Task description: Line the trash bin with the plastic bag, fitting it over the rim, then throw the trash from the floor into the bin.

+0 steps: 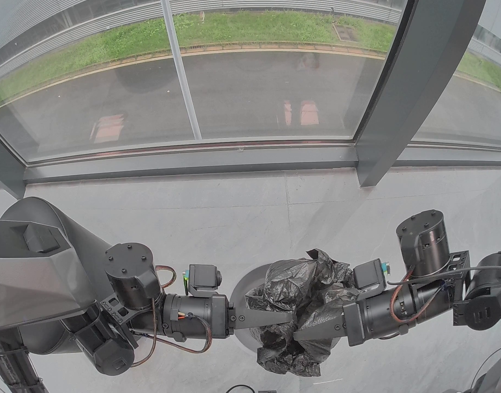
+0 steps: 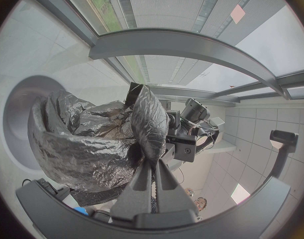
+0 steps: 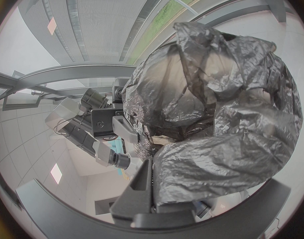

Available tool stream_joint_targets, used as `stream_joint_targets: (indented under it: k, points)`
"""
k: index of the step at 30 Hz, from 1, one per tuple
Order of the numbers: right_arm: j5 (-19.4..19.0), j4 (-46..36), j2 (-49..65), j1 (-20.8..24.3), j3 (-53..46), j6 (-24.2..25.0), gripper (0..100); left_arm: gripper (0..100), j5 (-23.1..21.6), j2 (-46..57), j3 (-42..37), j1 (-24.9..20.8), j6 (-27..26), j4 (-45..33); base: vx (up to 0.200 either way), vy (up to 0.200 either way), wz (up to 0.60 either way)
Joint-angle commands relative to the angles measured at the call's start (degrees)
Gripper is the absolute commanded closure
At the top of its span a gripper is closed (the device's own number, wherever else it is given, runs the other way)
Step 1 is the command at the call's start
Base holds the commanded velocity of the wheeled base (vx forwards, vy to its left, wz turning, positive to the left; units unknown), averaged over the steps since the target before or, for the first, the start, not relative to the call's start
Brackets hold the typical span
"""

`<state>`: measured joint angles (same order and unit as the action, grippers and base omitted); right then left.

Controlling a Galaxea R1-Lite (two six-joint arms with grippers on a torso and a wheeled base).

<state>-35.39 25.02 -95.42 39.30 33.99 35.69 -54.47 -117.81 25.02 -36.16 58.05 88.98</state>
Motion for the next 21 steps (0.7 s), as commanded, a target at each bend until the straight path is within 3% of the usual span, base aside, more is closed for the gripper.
stream_joint_targets:
  k: [1,11,21]
  points:
    - [0.2,4.1,-8.1,-0.6,1.9,0.2,100,100,0.0,-4.5,1.9,2.1,0.3,0.1,0.0,0.0,0.0]
    - [0.8,6.4,-14.5,-1.0,4.2,1.5,100,100,0.0,-8.7,2.9,4.0,0.3,0.2,0.0,0.0,0.0]
    - [1.0,9.0,-21.6,-5.5,8.6,0.5,100,100,0.1,-12.4,6.7,7.4,-0.3,0.2,0.0,0.0,0.0]
